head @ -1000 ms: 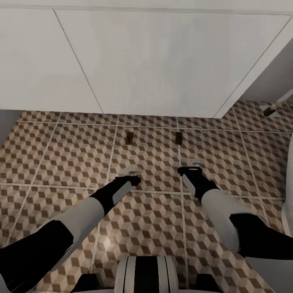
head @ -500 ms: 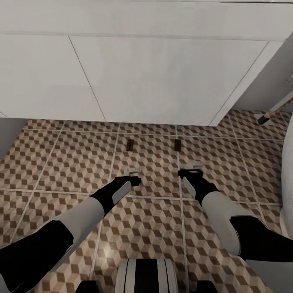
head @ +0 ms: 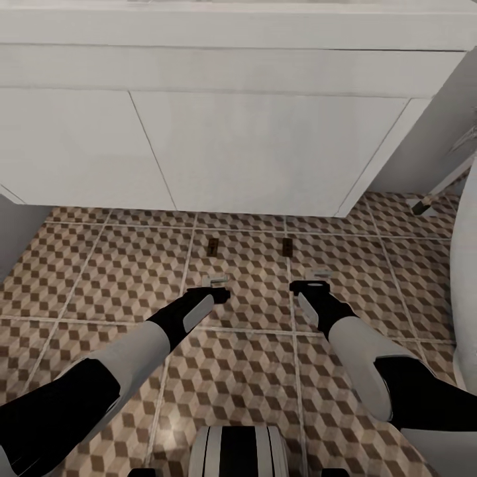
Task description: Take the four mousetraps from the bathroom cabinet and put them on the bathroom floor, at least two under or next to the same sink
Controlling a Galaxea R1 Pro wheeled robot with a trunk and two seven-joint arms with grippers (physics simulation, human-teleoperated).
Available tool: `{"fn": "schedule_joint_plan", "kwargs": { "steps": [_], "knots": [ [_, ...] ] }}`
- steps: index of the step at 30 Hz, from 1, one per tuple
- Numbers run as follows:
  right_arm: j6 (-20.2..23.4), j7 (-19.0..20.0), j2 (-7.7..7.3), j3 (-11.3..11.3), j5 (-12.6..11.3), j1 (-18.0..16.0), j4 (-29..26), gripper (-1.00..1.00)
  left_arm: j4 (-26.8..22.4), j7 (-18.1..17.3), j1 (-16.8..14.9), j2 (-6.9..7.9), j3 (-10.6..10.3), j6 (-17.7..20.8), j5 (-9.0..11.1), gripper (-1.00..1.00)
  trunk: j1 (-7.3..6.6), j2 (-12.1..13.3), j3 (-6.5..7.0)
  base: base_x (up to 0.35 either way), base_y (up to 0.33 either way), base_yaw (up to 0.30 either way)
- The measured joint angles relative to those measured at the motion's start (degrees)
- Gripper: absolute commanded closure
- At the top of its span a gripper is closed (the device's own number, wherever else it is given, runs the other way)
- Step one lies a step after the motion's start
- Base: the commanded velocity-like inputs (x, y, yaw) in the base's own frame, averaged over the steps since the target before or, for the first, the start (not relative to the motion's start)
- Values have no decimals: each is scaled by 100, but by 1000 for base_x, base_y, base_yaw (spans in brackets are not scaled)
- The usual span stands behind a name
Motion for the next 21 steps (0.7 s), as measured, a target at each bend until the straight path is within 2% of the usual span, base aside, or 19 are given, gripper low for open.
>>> {"fn": "schedule_joint_plan", "kwargs": {
  "steps": [10, 21],
  "knots": [
    [-10, 8, -13, 0, -2, 252, 3, -100, 95, -1, 13, -12, 0, 11, 54, -100, -26, 13, 221, 0, 0, 0],
    [-34, 20, -18, 5, 20, 840, 3, -100, 990, -45, 89, -85, 0, -44, 58, -100, -54, 28, 465, 0, 0, 0]
  ]
}}
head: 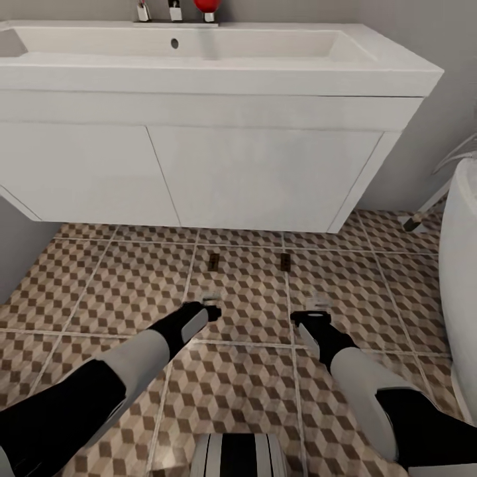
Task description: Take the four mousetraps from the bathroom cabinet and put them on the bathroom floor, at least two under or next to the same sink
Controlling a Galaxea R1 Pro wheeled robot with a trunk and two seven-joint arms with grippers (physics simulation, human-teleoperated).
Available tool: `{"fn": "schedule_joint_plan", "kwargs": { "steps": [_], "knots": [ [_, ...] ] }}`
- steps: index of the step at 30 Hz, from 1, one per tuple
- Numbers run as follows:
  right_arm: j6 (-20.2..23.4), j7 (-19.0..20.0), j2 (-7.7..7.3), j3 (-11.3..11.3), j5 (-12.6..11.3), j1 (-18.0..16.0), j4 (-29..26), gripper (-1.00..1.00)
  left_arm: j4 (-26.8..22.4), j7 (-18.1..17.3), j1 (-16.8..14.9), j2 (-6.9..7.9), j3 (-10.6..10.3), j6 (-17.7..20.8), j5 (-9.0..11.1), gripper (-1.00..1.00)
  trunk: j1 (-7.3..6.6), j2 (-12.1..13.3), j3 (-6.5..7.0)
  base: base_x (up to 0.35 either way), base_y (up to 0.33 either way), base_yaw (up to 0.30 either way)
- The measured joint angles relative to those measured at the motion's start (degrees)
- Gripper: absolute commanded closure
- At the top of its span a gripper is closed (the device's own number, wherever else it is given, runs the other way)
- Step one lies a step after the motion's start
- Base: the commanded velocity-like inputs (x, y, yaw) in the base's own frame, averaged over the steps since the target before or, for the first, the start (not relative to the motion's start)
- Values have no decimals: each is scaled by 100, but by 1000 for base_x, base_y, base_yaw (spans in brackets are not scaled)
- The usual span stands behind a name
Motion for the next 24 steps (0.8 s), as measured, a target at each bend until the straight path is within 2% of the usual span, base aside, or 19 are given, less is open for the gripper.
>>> {"fn": "schedule_joint_plan", "kwargs": {
  "steps": [9, 20, 24],
  "knots": [
    [-13, 6, -3, 10, 101, 533, 8, -100, 368, -82, 518, -3, -1, -28, -18, -100, -177, 320, 166, 0, 0, 0],
    [-62, 3, 12, 10, 619, 1400, 129, -100, 468, -102, 1425, 11, -7, -83, -48, -100, -419, 761, 363, 0, 0, 0],
    [-164, 3, 7, 11, 744, 1596, 251, -100, 466, -104, 1651, 6, -8, -138, -50, -100, -507, 922, 435, 0, 0, 0]
  ]
}}
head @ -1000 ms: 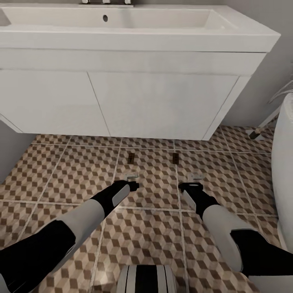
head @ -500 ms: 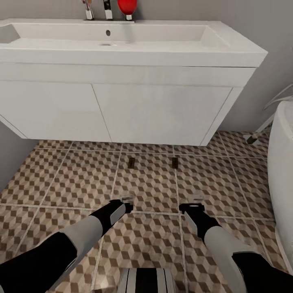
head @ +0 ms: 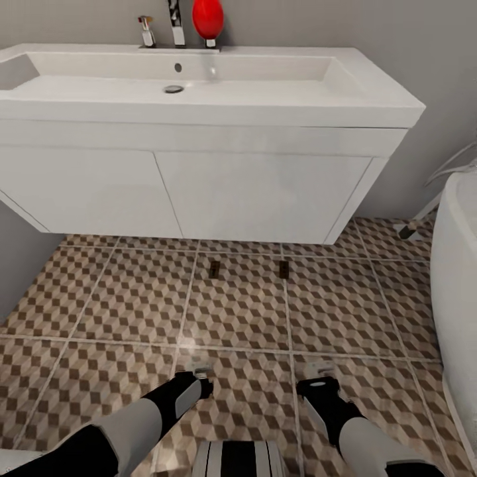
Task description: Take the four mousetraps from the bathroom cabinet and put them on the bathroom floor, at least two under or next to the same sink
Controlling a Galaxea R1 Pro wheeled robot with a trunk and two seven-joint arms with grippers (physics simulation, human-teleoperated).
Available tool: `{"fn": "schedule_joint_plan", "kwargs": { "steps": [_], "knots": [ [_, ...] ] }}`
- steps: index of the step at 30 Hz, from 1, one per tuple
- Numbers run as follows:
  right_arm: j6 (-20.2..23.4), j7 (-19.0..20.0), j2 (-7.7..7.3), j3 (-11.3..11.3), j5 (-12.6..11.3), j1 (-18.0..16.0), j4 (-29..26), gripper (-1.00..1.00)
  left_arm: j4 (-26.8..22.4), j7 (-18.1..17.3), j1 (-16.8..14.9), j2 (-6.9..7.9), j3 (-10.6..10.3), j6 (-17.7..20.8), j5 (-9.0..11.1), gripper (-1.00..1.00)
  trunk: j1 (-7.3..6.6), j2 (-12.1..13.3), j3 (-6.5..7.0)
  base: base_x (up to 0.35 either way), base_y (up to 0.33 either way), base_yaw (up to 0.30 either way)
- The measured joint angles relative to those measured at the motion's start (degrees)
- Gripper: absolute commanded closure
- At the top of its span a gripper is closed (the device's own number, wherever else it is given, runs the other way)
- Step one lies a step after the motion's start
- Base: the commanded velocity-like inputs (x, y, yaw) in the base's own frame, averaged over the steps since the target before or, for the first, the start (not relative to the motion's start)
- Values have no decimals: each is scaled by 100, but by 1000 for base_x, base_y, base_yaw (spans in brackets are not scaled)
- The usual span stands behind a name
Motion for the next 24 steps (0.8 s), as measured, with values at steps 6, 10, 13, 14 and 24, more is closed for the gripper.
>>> {"fn": "schedule_joint_plan", "kwargs": {
  "steps": [6, 10, 13, 14, 24],
  "knots": [
    [-300, 5, -13, -7, 57, 179, 330, -100, 17, -6, 206, 4, -1, -35, 3, -100, -132, 241, 108, 0, 0, 0],
    [-638, 6, -53, -9, 74, 263, 688, -100, 76, -8, 271, 13, -1, -46, 3, -100, -220, 401, 180, 0, 0, 0],
    [-937, 10, -98, -9, 75, 292, 962, -100, 181, -14, 293, 18, -1, -76, 2, -100, -286, 521, 234, 0, 0, 0],
    [-1029, 11, -110, -9, 75, 298, 1048, -100, 222, -17, 298, 21, -1, -96, 0, -100, -307, 562, 251, 0, 0, 0],
    [-1462, 15, -161, -9, 61, 370, 1522, -100, 630, -27, 315, 120, -9, -539, -5, -100, -527, 963, 431, 0, 0, 0]
  ]
}}
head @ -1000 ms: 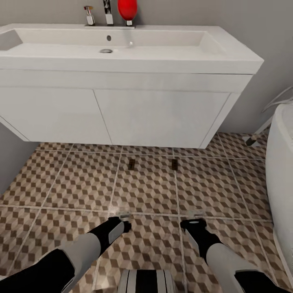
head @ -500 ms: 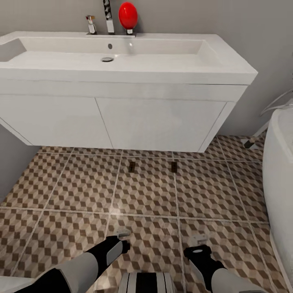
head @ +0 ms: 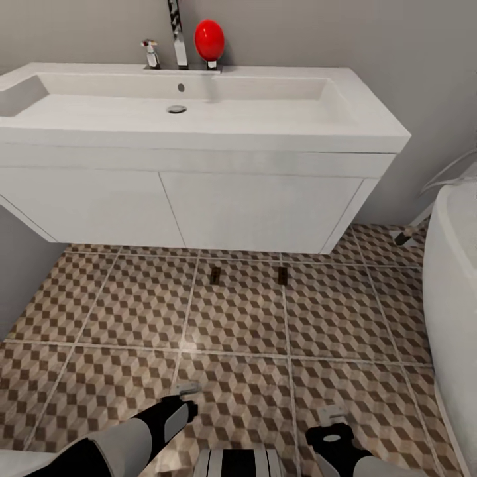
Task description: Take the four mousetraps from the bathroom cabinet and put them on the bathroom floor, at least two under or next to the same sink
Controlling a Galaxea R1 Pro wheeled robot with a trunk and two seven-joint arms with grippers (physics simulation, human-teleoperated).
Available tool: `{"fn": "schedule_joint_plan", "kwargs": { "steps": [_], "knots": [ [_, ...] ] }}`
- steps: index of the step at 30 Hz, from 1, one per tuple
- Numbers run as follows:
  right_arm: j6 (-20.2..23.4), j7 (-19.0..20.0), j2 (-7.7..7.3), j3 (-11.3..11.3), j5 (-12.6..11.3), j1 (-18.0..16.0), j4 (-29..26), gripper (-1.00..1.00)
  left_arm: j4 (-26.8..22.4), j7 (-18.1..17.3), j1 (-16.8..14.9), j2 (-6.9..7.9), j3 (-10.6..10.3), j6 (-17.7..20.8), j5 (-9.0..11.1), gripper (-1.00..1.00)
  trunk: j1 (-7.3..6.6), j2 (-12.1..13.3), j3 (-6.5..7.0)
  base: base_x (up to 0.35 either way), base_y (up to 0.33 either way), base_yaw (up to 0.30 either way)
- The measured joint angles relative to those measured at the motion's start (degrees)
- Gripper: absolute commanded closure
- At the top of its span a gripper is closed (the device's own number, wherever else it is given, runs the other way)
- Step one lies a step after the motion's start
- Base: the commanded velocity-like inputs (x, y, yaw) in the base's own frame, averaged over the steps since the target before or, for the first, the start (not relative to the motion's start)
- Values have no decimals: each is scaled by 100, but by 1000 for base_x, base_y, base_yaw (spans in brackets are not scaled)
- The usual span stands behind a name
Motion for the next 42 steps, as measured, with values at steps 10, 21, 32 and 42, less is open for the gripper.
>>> {"fn": "schedule_joint_plan", "kwargs": {
  "steps": [10, 21, 32, 42],
  "knots": [
    [-37, 0, 8, 0, 18, 250, 35, -100, 393, -1, 1, 43, 0, -207, 0, -100, -220, 401, 180, 0, 0, 0],
    [-40, 9, 28, 1, 11, 587, 43, -100, 659, -87, 250, 48, 0, -294, 1, -100, -461, 842, 377, 0, 0, 0],
    [-48, 9, 23, 1, 18, 783, 40, -100, 673, -107, 359, 204, -7, -420, -4, -100, -703, 1283, 575, 0, 0, 0],
    [-49, 9, 36, 7, 15, 956, 47, -100, 647, -113, 369, 569, -8, -438, -3, -100, -922, 1685, 754, 0, 0, 0]
  ]
}}
